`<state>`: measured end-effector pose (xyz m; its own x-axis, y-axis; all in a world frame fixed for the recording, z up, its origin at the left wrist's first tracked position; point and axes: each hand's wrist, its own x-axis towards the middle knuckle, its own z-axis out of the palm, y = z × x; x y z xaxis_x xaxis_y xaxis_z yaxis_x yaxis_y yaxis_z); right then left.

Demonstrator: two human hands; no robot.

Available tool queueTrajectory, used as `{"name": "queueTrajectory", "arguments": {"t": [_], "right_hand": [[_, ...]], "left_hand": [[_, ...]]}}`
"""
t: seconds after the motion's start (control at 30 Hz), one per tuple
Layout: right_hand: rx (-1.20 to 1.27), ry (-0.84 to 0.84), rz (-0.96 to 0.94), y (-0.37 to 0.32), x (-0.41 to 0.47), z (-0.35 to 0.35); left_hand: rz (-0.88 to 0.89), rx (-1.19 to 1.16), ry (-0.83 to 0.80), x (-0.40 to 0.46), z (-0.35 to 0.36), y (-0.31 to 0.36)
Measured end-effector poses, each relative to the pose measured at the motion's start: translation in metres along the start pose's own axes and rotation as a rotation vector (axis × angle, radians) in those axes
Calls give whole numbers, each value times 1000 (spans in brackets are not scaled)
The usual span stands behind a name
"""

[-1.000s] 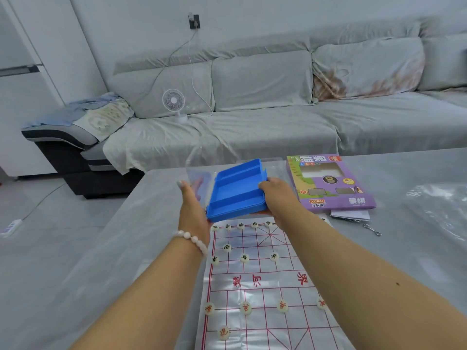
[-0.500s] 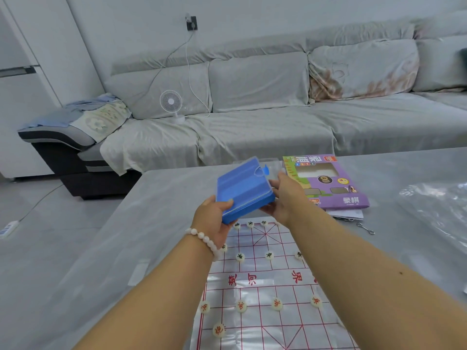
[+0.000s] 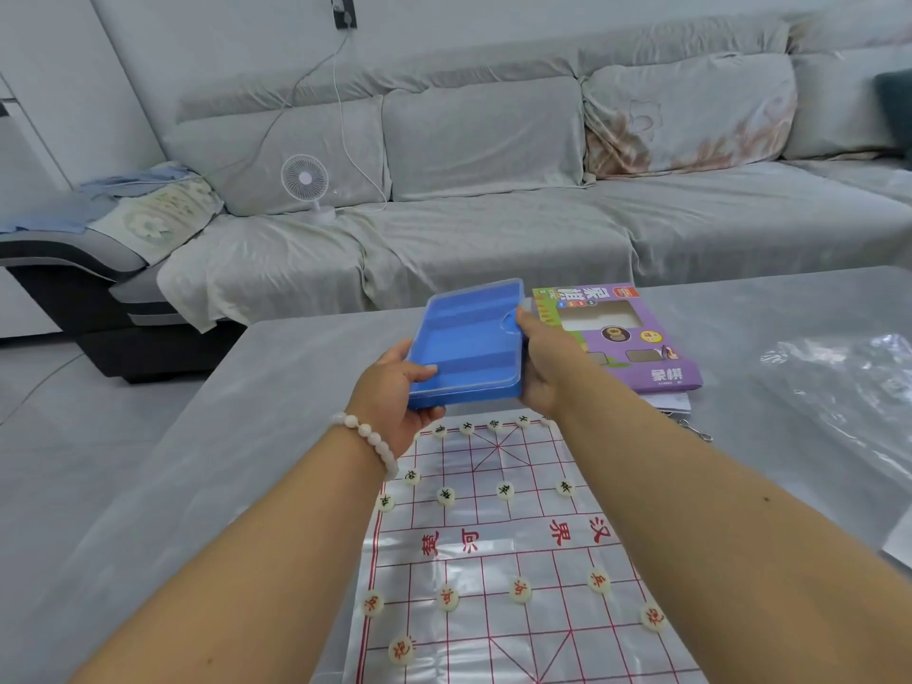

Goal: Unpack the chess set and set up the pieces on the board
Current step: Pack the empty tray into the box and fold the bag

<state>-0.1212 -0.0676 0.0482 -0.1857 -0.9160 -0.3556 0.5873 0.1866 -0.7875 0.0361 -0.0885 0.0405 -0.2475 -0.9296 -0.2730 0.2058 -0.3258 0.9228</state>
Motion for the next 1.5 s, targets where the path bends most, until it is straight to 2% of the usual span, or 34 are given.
{"name": "queueTrajectory", "arguments": {"t": [0.13, 0.23, 0.37, 0.43, 0.53, 0.57, 0.63, 0.73, 0.93, 1.1, 1.3, 1.5], "right_hand": [[126, -73, 89, -3, -2, -14], [176, -51, 145, -6, -2, -29], [90, 4, 98, -12, -5, -36], [-146, 179, 0, -20, -1, -45], [-975, 517, -327, -27, -2, -87], [-1127, 588, -364, -28, -4, -106], [-1241, 622, -352, -23, -7, -141], [-1530, 567, -280, -13, -6, -164], [-1879, 607, -441, -10, 8, -174], [-1938, 603, -448, -7, 21, -179], [-1857, 601, -416, -8, 23, -183], [-1962, 593, -544, -8, 21, -184]], "left_hand": [[-13, 20, -28, 2, 10, -6], [24, 103, -16, 2, 22, -8], [44, 103, 2, 4, 36, -15], [45, 50, 11, 5, 45, -20], [37, -13, 43, 7, 51, -23], [28, -22, 57, 9, 50, -24], [-2, -43, 67, 11, 47, -29], [-36, -92, 50, 13, 48, -36], [-31, -107, -10, 18, 51, -45], [-28, -126, -14, 19, 54, -48], [-47, -175, 2, 22, 52, -50], [-37, -175, 5, 24, 50, -51]]}}
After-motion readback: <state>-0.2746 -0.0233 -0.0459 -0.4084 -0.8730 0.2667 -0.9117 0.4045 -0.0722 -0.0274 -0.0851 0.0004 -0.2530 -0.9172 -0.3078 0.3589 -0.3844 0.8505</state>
